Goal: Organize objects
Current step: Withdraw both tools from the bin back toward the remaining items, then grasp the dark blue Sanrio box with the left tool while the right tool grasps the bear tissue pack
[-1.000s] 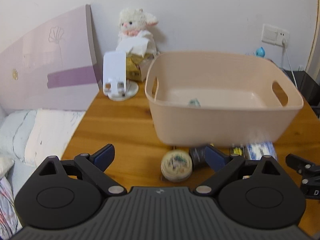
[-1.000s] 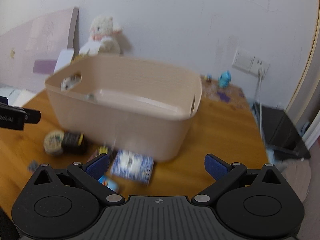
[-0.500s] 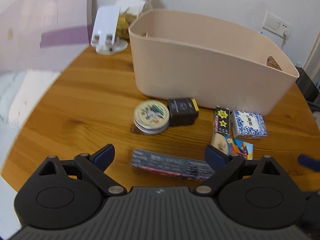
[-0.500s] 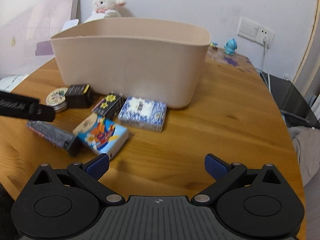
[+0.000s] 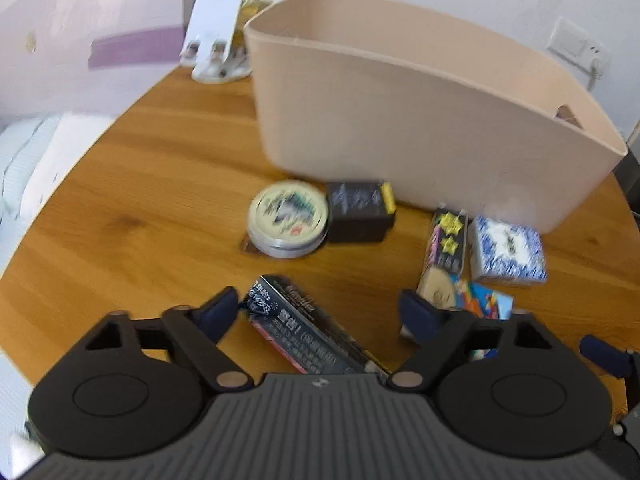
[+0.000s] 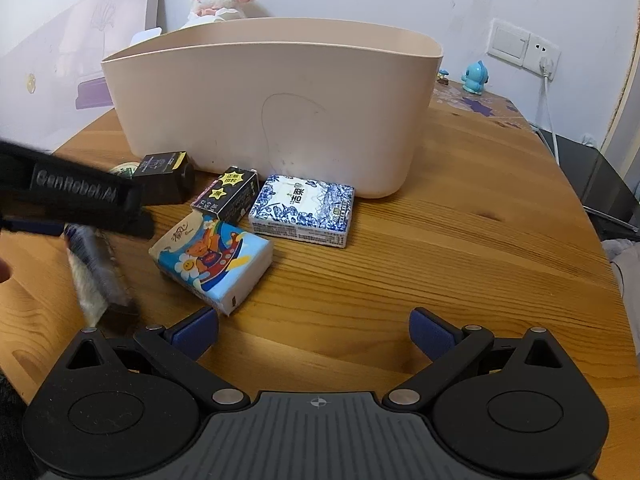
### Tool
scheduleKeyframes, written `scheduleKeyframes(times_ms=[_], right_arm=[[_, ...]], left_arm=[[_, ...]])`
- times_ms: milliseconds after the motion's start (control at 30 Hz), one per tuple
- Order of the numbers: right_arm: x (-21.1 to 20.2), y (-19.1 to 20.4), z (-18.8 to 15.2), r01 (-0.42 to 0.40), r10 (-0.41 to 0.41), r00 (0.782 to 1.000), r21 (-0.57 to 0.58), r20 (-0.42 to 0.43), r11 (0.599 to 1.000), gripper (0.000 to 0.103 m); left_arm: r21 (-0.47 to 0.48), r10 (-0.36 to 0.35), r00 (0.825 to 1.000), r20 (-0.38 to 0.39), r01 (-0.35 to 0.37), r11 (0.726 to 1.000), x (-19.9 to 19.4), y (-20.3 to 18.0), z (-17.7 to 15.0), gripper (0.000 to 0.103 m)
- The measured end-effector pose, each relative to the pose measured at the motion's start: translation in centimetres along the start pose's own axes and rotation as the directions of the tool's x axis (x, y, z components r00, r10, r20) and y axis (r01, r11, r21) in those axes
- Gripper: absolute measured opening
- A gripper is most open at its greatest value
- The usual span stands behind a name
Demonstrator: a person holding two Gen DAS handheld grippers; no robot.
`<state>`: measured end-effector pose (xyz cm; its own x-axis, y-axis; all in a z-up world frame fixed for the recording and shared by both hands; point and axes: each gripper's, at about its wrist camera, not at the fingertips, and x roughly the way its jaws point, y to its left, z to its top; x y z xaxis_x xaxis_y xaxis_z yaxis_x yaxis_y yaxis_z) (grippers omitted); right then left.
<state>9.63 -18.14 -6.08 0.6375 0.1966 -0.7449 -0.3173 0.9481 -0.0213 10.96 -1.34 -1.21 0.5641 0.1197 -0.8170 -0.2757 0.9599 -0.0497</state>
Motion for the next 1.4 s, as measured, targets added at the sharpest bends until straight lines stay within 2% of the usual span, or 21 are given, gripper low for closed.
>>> scheduleKeyframes(times_ms=[133,233,333,367,467,500,567,633,700,733,833,900,1033,1067,1133,1200,1267,1300,1400], right_arm=[[0.3,0.3,0.0,-0.005,0.005,1.000,-0.007,0.003,1.000,0.103],[0.5,0.3,-0.1,-0.012,0.012,1.000,0.005,0.005,1.000,0.103],[0.6,0.4,-0.1,-0.021,0.021,1.000,0.010,0.014,1.000,0.103],[0.6,0.6,-0.1,-0.023,0.023,1.000,0.007,0.017,1.000,0.103],[0.8,1.0,0.1,-0.027,0.027,0.999,0.004,0.020,1.000,0.103],[0.8,1.1,0.1,-0.032,0.032,0.999,0.007,0.021,0.999,0.103],[1.0,1.6,0.4,-0.041,0.041,0.999,0.014,0.023,0.999,0.103],[1.2,2.1,0.5,-0.045,0.044,0.999,0.024,0.028,0.999,0.103],[1.4,2.6,0.6,-0.047,0.045,0.998,0.035,0.036,0.998,0.103],[1.5,2.9,0.7,-0.045,0.044,0.998,0.038,0.040,0.998,0.103],[2.1,4.1,1.0,-0.027,0.025,0.999,0.033,0.047,0.999,0.103],[2.6,4.8,1.2,-0.005,0.003,0.999,0.025,0.050,1.000,0.103],[3.4,5.6,1.5,0.017,-0.020,0.998,0.042,0.068,0.999,0.103],[3.4,5.5,1.5,0.020,-0.023,0.997,0.047,0.071,0.999,0.101],[3.3,5.5,1.5,0.016,-0.021,0.996,0.058,0.088,0.998,0.088],[2.9,5.4,1.4,0.017,-0.024,0.994,0.058,0.104,0.998,0.062],[2.6,5.3,1.4,0.017,-0.023,0.994,0.064,0.104,0.998,0.049],[2.5,5.1,1.4,0.012,-0.019,0.994,0.072,0.105,0.997,0.045],[2.0,4.1,1.1,-0.024,0.012,0.994,0.114,0.109,0.993,0.043]], left_arm=[[0.036,0.018,1.000,0.023,-0.018,0.999,-1.0,-0.1,-0.6,0.082],[0.048,0.041,0.999,-0.020,-0.040,0.998,-0.6,-0.2,-1.0,0.082],[0.041,-0.003,0.999,-0.052,0.006,0.999,0.0,0.2,-1.5,0.081],[0.042,-0.018,0.998,-0.061,0.021,0.999,0.3,0.3,-1.6,0.077],[0.090,-0.001,1.000,-0.017,0.003,0.996,0.2,0.3,-1.7,0.059],[0.102,-0.017,1.000,-0.013,0.018,0.995,0.2,0.4,-1.5,0.056],[0.130,-0.040,0.999,-0.008,0.041,0.991,0.3,1.0,-1.2,0.044],[0.166,-0.073,0.997,-0.007,0.073,0.983,0.6,1.8,-0.7,0.038],[0.195,-0.098,0.995,-0.018,0.100,0.976,0.8,2.6,-0.3,0.035],[0.214,-0.108,0.994,-0.024,0.110,0.971,0.9,2.9,0.0,0.030],[0.241,-0.127,0.991,-0.039,0.133,0.961,1.1,3.8,0.4,0.029],[0.243,-0.136,0.990,-0.038,0.141,0.960,1.3,4.4,0.5,0.025],[0.242,-0.170,0.985,-0.025,0.171,0.955,1.1,5.1,0.3,0.025],[0.242,-0.176,0.984,-0.022,0.176,0.954,1.1,5.1,0.3,0.025],[0.231,-0.189,0.982,-0.022,0.189,0.954,1.2,5.4,0.4,0.025],[0.233,-0.190,0.982,-0.024,0.190,0.954,1.1,5.6,0.5,0.024],[0.240,-0.190,0.981,-0.024,0.190,0.952,1.0,5.7,0.4,0.024],[0.240,-0.194,0.981,-0.020,0.193,0.951,0.9,5.8,0.4,0.024],[0.228,-0.213,0.977,-0.006,0.208,0.951,0.2,6.3,0.4,0.024]])
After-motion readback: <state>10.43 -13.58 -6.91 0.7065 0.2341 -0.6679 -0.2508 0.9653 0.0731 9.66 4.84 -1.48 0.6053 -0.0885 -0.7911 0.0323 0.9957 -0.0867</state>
